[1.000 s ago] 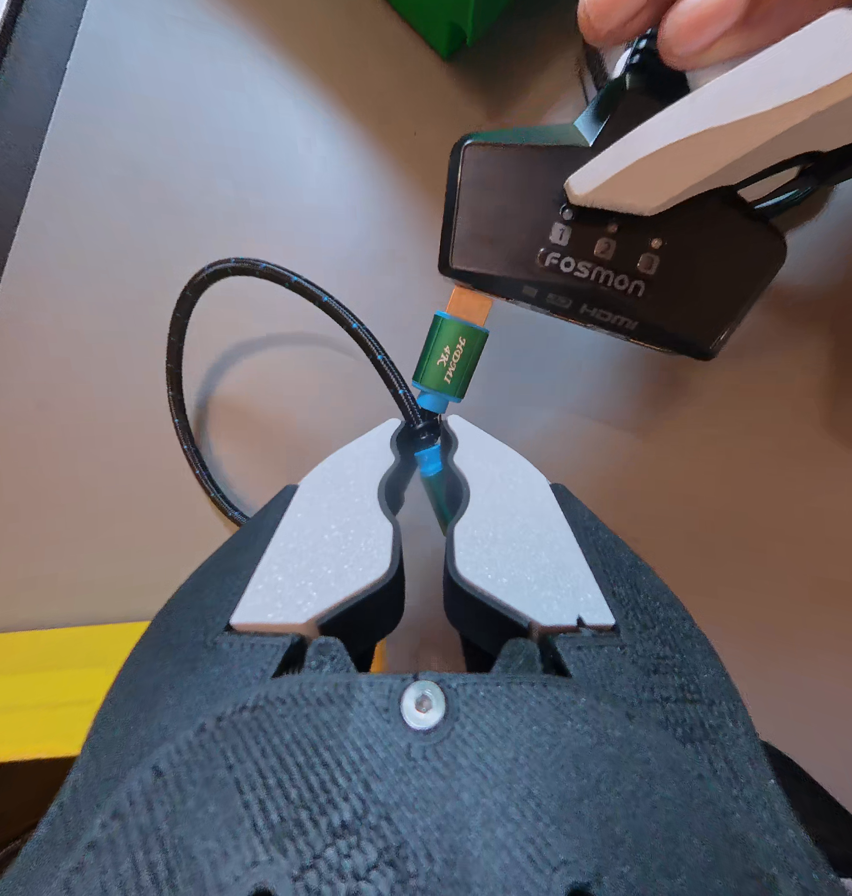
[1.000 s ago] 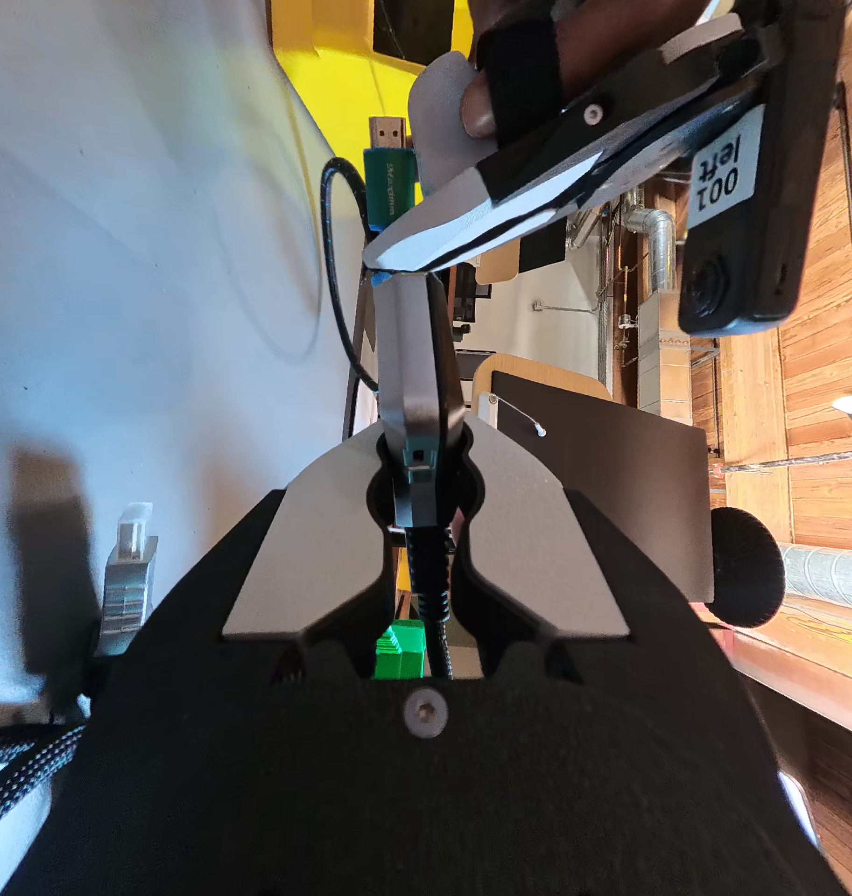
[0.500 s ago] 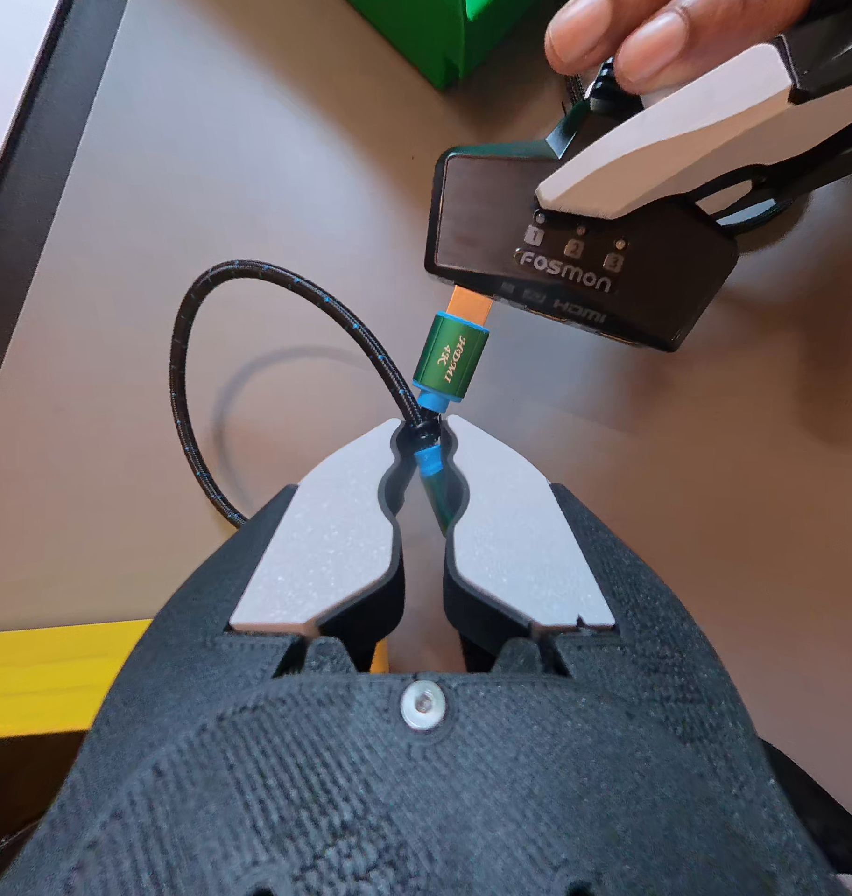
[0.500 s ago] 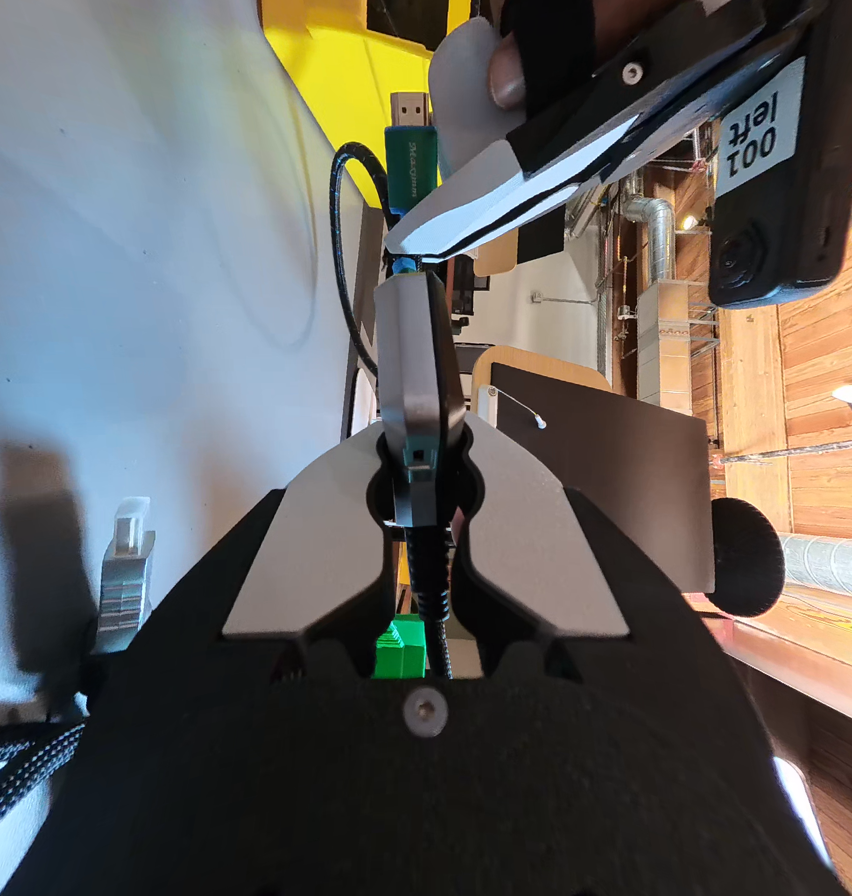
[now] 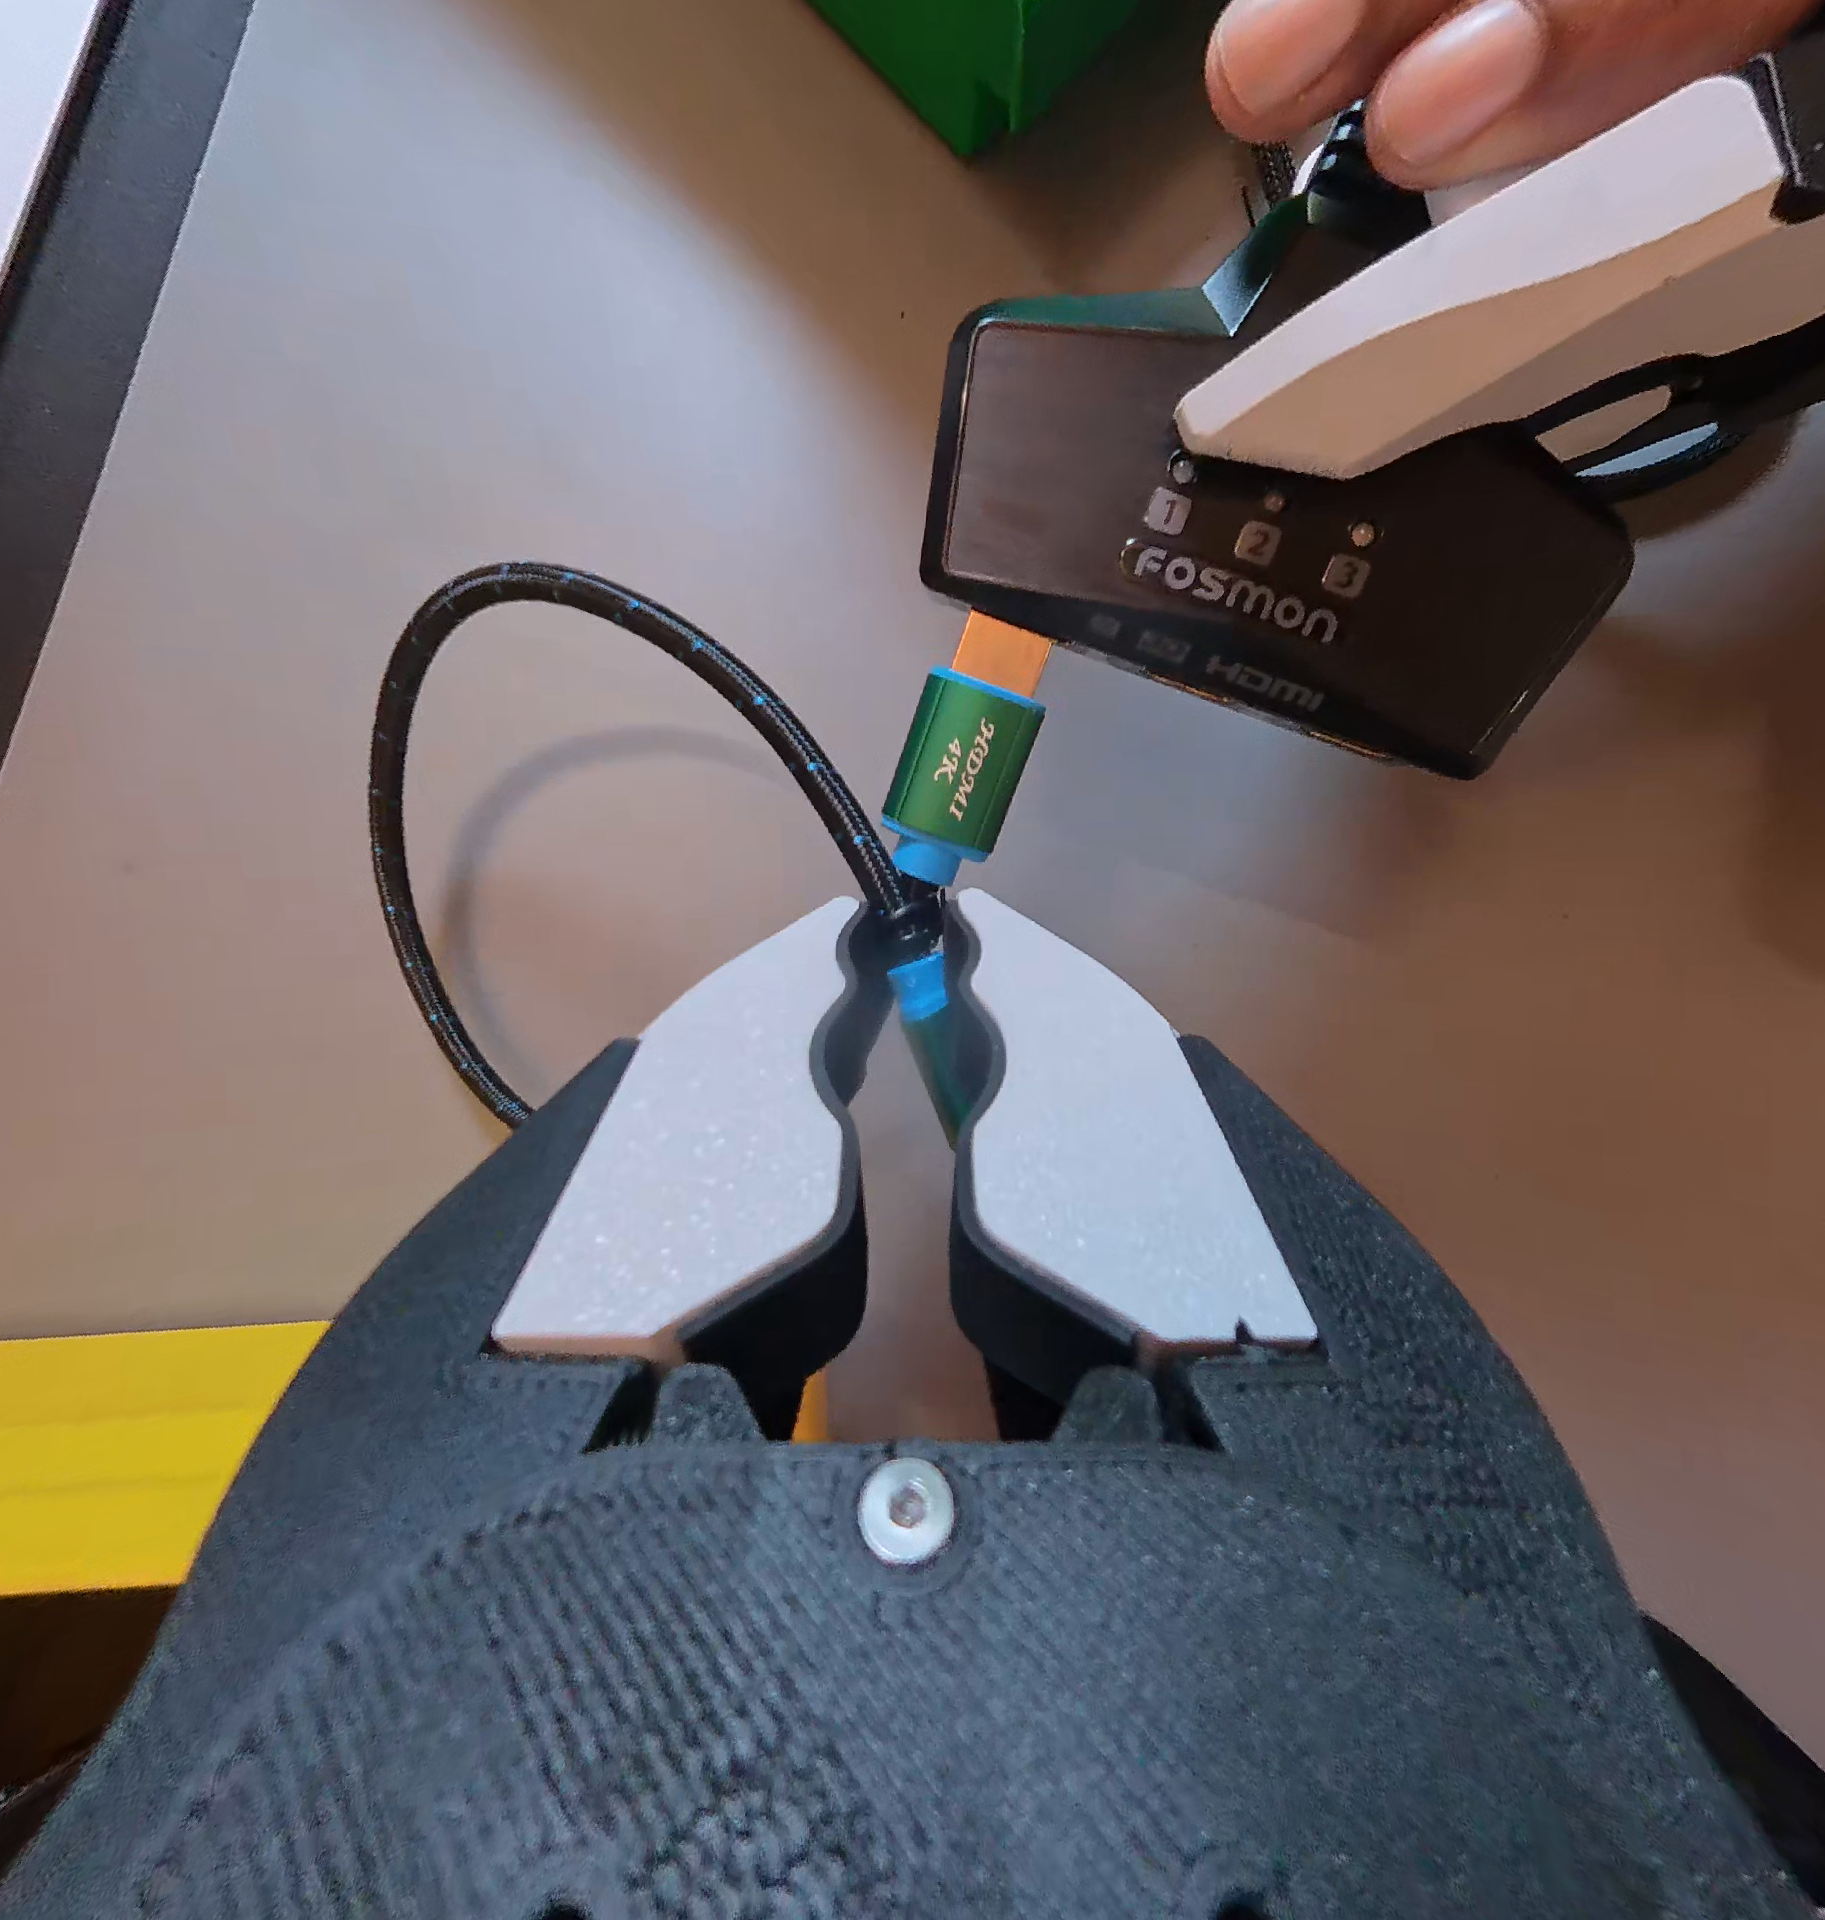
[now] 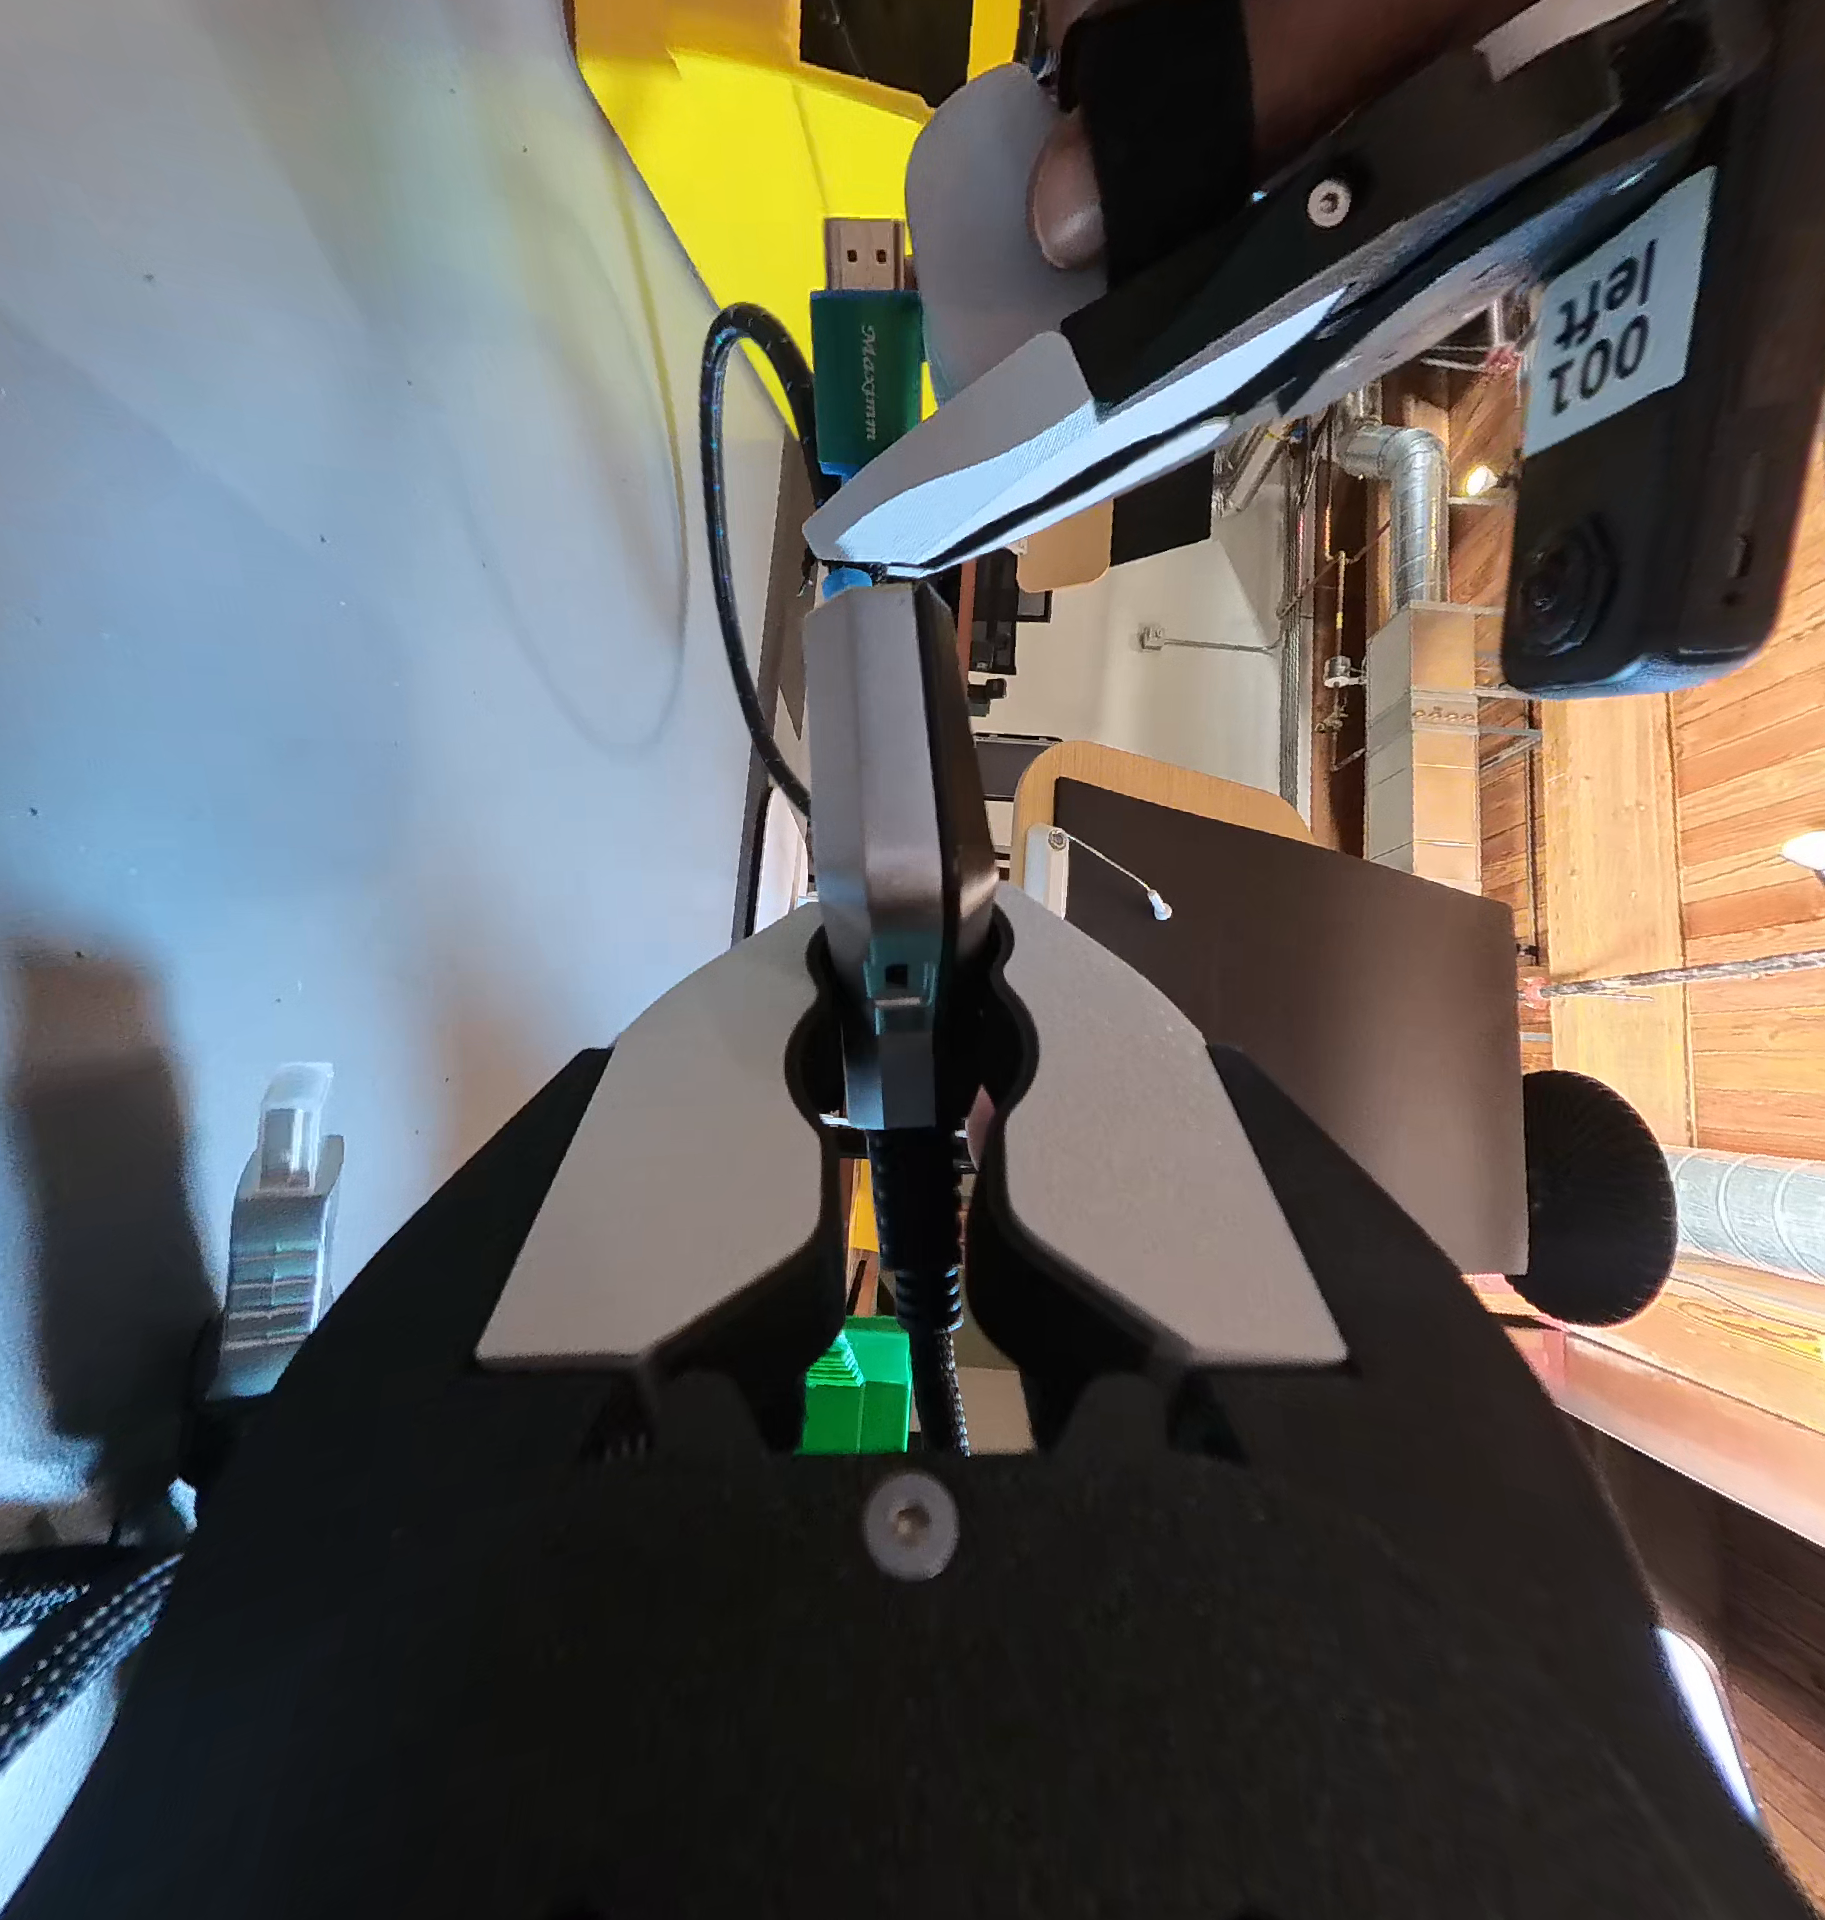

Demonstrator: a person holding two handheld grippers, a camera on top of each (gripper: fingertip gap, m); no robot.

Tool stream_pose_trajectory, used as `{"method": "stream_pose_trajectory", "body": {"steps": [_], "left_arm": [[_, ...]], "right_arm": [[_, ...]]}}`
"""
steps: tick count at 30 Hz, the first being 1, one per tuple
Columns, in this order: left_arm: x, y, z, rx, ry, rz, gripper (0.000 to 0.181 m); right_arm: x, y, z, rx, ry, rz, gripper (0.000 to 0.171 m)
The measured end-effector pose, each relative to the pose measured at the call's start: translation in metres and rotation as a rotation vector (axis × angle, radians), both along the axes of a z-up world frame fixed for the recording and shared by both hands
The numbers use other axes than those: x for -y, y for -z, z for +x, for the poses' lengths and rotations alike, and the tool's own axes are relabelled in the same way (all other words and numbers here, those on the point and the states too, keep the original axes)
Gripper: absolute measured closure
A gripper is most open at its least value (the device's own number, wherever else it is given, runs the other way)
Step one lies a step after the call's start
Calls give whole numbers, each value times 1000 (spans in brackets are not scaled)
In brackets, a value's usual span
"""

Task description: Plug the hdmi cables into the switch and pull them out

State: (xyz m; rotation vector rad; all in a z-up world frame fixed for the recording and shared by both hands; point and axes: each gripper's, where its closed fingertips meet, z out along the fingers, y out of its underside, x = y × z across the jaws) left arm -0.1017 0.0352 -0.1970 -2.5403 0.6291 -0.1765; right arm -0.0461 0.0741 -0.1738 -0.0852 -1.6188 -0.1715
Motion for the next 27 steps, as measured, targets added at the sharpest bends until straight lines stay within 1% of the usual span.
{"method": "stream_pose_trajectory", "body": {"steps": [13, 21, 23, 27], "left_arm": [[-1, -3, 0, -23, -4, 14, 169], [-1, 0, -1, -120, -8, 3, 169], [-1, -1, 0, -114, -6, 4, 169], [0, -3, 4, -36, -6, 8, 170]], "right_arm": [[0, -1, 0, -3, -1, -7, 149], [1, 2, -1, 7, -3, -1, 149], [0, 1, 1, 5, -1, -1, 149], [-1, 0, 3, -4, 0, -1, 149]]}}
